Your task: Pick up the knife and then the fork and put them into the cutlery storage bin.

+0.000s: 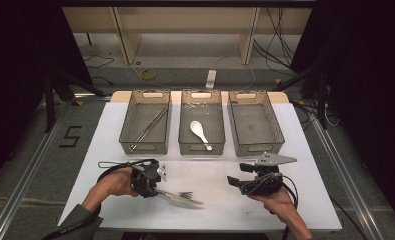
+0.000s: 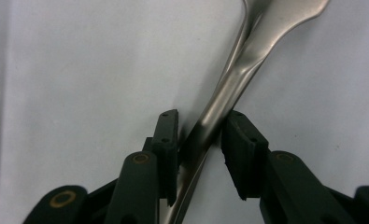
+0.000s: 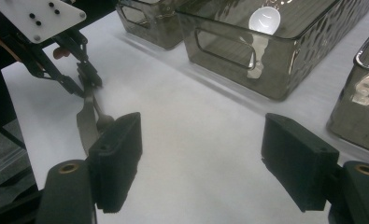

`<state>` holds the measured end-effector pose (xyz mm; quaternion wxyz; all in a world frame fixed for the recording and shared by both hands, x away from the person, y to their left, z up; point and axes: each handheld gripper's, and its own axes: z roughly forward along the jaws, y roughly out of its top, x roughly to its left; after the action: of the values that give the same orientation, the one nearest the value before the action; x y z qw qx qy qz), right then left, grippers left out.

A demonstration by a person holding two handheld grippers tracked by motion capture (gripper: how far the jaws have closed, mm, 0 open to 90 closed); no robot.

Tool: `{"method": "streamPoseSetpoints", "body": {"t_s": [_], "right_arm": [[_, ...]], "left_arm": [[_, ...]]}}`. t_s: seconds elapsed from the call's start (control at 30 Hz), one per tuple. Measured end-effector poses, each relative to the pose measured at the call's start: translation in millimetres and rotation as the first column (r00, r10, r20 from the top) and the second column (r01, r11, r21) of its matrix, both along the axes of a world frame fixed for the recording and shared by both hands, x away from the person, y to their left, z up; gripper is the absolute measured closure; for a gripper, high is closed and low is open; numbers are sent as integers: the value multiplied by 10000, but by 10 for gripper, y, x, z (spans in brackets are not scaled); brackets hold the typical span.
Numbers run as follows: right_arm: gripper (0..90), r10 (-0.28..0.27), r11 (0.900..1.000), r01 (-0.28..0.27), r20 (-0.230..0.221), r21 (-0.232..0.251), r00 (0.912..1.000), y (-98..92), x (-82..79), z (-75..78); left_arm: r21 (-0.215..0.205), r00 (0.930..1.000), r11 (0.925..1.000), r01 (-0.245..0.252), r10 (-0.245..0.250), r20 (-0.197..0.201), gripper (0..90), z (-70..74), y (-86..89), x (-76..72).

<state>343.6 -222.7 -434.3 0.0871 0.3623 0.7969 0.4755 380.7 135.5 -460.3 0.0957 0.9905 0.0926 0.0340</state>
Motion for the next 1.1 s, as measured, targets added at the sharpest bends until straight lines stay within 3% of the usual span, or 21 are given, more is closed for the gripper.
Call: {"method": "streamPoseSetpoints", "body": {"t_s": [0.33,0.63,0.73,1.1], "right_arm": [[299,148,9999,-149,-75,-81,9999,15,6,-13],[299,207,9997,-208,-167,-116,9996,25,16,-27],[299,217,9997,-219,-170,-128,9996,26,12,-24],[299,298,9995,-300,-178,-89,9994,44,10,-20]], "left_arm": [[-159,9981,9980,607,-608,-41,776,21,14,-59],[-191,9973,9973,703,-707,-185,802,25,15,-72],[-219,9978,9980,600,-606,-281,803,36,13,-83],[-677,9958,9961,-566,515,-757,805,103,44,-70]]}}
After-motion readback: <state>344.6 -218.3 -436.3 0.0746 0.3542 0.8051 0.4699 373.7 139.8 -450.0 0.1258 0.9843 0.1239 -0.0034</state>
